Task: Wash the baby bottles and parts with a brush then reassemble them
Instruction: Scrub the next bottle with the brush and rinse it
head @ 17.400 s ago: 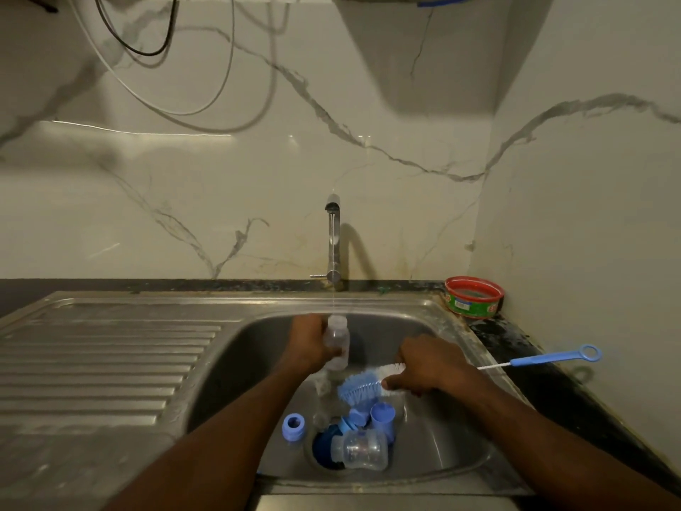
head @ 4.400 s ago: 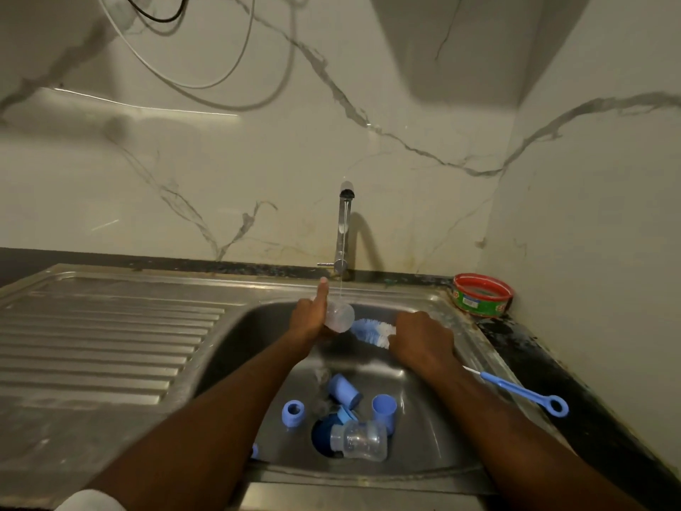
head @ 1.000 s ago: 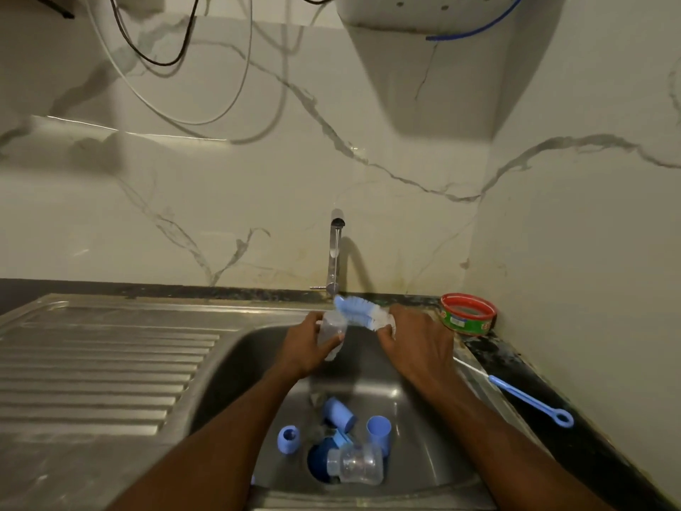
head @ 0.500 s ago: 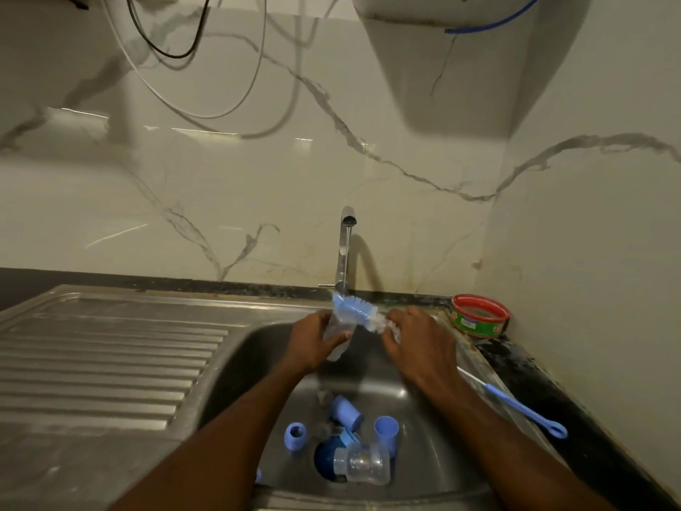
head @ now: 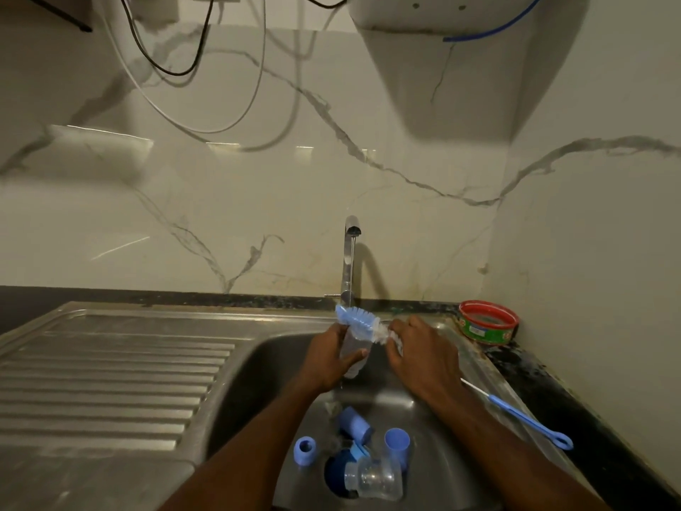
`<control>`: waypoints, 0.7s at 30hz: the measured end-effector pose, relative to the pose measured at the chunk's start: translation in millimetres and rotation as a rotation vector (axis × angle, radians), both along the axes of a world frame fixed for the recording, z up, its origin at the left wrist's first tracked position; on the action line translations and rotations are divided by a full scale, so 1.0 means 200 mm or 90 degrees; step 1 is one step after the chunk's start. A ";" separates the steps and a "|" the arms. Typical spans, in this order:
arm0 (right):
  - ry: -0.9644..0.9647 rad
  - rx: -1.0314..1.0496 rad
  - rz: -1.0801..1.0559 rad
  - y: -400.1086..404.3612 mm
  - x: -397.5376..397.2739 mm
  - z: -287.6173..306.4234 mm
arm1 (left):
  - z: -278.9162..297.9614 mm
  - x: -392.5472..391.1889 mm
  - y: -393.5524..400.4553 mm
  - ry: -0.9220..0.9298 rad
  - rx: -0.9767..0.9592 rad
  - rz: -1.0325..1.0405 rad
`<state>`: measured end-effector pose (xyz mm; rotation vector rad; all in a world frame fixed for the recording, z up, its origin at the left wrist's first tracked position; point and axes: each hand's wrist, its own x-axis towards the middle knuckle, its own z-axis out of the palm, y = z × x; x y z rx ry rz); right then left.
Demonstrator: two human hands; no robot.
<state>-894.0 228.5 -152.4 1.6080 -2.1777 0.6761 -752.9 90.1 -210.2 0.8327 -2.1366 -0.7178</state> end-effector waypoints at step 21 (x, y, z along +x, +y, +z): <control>-0.081 -0.016 -0.020 0.03 0.02 0.02 | 0.00 0.02 -0.02 0.017 0.023 0.004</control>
